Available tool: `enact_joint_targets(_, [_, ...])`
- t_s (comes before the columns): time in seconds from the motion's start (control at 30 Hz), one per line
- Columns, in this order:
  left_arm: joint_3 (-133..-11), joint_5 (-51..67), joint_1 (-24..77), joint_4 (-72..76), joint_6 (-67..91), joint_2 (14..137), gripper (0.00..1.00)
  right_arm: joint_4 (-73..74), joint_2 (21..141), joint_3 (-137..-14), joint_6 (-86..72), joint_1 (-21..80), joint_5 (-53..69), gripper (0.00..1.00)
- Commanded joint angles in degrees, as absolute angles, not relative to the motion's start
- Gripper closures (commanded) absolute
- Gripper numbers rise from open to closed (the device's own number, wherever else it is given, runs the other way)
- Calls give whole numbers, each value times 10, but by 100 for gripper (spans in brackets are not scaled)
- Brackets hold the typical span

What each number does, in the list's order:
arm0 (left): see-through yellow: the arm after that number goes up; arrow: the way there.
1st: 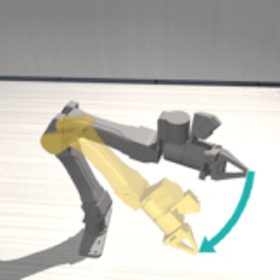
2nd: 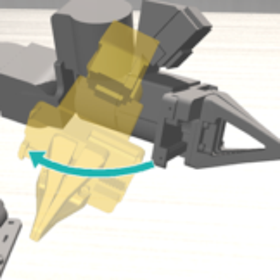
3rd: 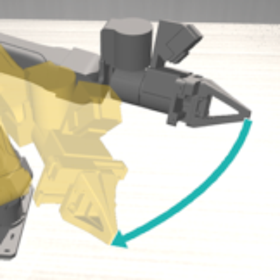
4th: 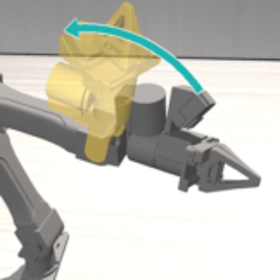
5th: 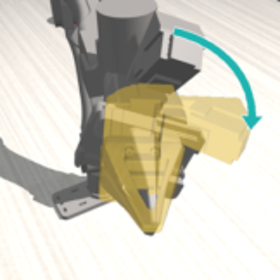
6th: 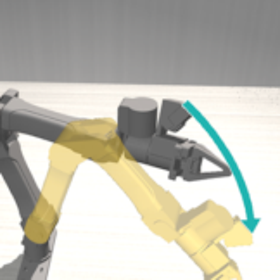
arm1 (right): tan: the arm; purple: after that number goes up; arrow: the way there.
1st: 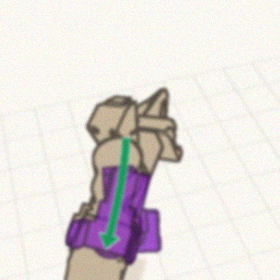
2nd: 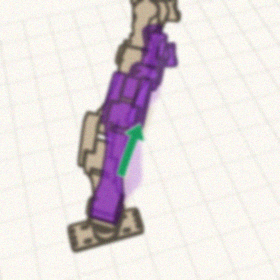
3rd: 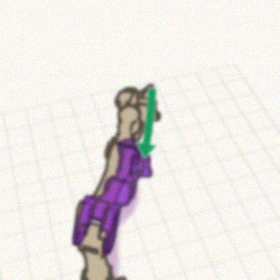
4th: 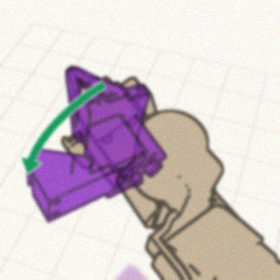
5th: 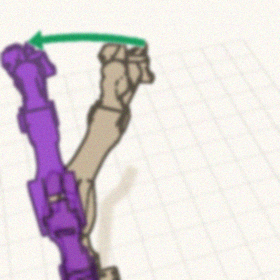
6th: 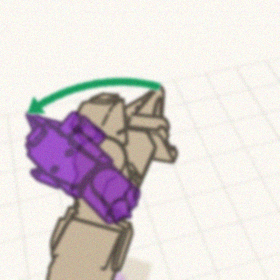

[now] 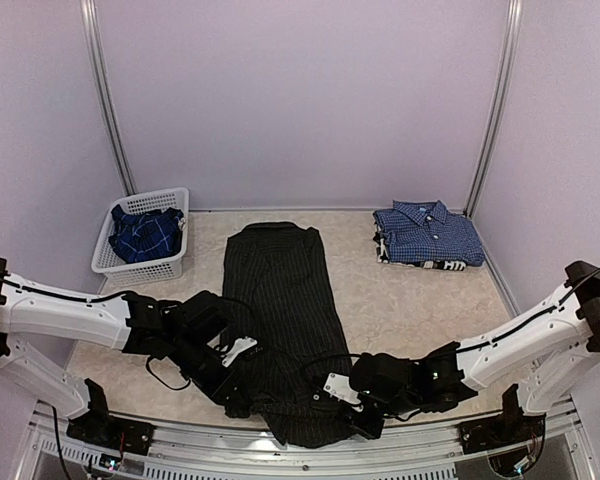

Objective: Fold and stack the long sleeve shirts
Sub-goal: Pick up the rectangle-folded shirt from the center of the board, then fold the rectangle-folded shirt at the center of the board.

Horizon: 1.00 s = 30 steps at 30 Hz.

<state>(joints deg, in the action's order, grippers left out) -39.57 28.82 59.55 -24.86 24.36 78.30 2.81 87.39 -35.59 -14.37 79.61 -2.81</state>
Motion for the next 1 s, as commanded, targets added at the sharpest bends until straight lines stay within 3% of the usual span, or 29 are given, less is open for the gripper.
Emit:
enact_joint_targets(0.0, [-400,304,617,-213,262,787,100,55,835,-351,-199,818,28,100])
enact_joint_targets(0.3, [-407,330,635,-207,251,796,100,147,715,-369,-266,813,71,100])
enact_joint_targets(0.47, [-428,364,557,-227,223,779,100,201,697,-416,-253,715,101,100])
enact_joint_targets(0.97, [-498,389,353,-211,199,859,100,305,968,-691,-59,470,224,100])
